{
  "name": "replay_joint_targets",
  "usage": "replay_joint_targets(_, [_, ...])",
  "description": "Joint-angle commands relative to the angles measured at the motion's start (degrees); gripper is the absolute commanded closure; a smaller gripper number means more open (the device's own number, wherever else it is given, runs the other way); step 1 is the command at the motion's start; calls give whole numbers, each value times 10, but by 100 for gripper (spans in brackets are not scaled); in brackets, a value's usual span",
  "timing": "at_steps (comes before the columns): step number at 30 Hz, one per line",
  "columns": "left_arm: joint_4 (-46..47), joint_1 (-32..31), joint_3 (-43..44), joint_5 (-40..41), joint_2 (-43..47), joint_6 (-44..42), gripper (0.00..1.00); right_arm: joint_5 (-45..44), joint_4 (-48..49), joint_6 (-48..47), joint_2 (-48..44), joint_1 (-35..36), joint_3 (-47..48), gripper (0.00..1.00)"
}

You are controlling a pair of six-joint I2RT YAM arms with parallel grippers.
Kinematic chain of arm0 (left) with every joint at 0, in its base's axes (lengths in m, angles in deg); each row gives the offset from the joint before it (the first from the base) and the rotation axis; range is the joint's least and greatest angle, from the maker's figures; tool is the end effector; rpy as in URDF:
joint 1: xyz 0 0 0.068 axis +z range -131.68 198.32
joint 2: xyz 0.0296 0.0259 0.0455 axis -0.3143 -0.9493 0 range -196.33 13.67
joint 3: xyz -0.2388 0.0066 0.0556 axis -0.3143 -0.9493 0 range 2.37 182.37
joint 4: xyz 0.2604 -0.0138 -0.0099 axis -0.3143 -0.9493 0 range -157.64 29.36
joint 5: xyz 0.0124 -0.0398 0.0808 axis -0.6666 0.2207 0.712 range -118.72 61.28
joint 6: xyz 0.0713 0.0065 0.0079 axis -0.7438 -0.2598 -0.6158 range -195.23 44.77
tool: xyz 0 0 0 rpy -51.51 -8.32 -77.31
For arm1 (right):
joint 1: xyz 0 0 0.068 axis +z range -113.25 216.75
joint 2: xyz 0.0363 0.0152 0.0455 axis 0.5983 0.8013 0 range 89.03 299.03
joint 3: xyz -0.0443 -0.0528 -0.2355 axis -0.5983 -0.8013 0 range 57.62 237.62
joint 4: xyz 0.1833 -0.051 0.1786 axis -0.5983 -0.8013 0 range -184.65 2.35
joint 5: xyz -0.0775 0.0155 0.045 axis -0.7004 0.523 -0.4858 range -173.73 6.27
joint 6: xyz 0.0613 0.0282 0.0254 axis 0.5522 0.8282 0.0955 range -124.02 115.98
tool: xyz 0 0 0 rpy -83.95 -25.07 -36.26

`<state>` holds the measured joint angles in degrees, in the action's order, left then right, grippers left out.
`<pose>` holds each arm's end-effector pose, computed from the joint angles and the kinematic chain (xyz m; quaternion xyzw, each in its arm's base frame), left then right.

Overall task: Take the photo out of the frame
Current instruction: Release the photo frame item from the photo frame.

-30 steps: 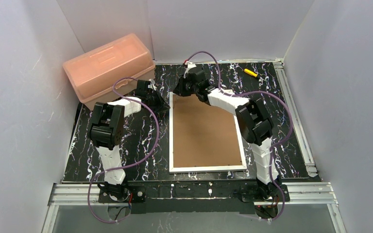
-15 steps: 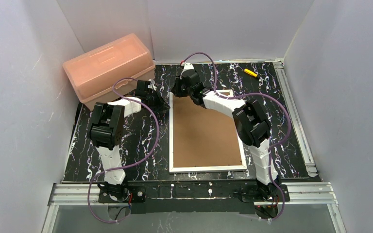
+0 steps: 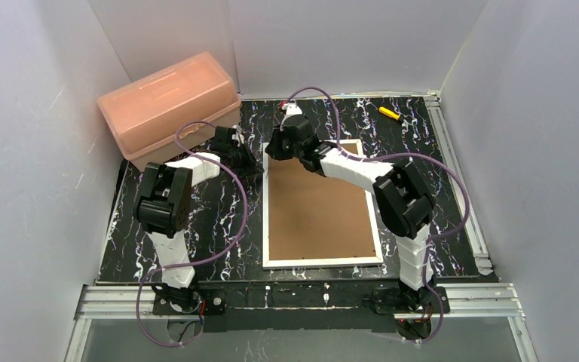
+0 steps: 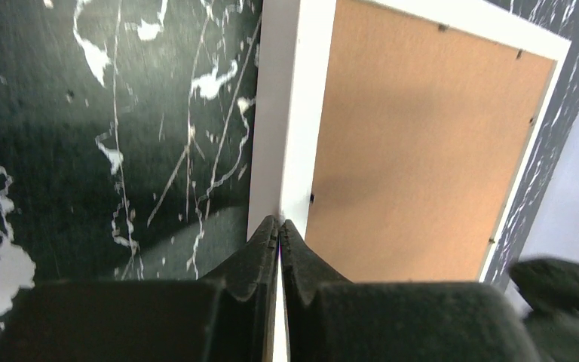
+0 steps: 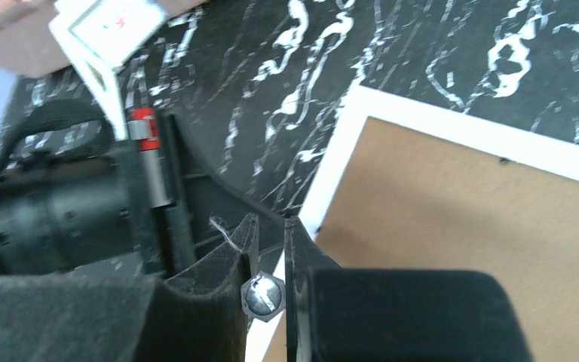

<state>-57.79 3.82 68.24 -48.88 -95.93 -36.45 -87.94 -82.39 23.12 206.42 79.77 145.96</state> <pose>0.3969 -0.1239 0.1246 -0.1172 0.8908 -0.3258 0.2944 0.3637 0.3333 0.2026 -0.0958 0.8318 0.2885 0.4644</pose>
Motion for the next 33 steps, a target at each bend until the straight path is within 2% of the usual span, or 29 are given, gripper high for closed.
replay_joint_targets(1, [-65,-19,-25,2,56,-25,96,37,32,33,-90,-16,-58,99])
replay_joint_targets(6, [-68,-19,-53,-1,115,-30,93,111,63,37,-155,-48,-141,99])
replay_joint_targets(8, [-58,-20,-76,-17,155,-24,89,132,71,38,-179,-55,-166,99])
replay_joint_targets(13, [1,-36,-141,-61,250,-31,59,174,65,40,-230,-62,-199,99])
replay_joint_targets(16, [4,-64,-146,-63,277,-67,54,193,57,48,-255,-64,-213,99])
replay_joint_targets(22, [55,-148,-164,-21,312,-146,54,203,48,60,-295,-64,-226,99])
replay_joint_targets(28, [68,-160,-159,-34,305,-183,58,242,42,75,-310,-64,-222,99])
replay_joint_targets(30, [80,-164,-166,-41,310,-198,62,251,44,81,-312,-64,-224,99])
replay_joint_targets(33, [94,-169,-180,-24,321,-226,75,267,41,88,-313,-64,-221,99])
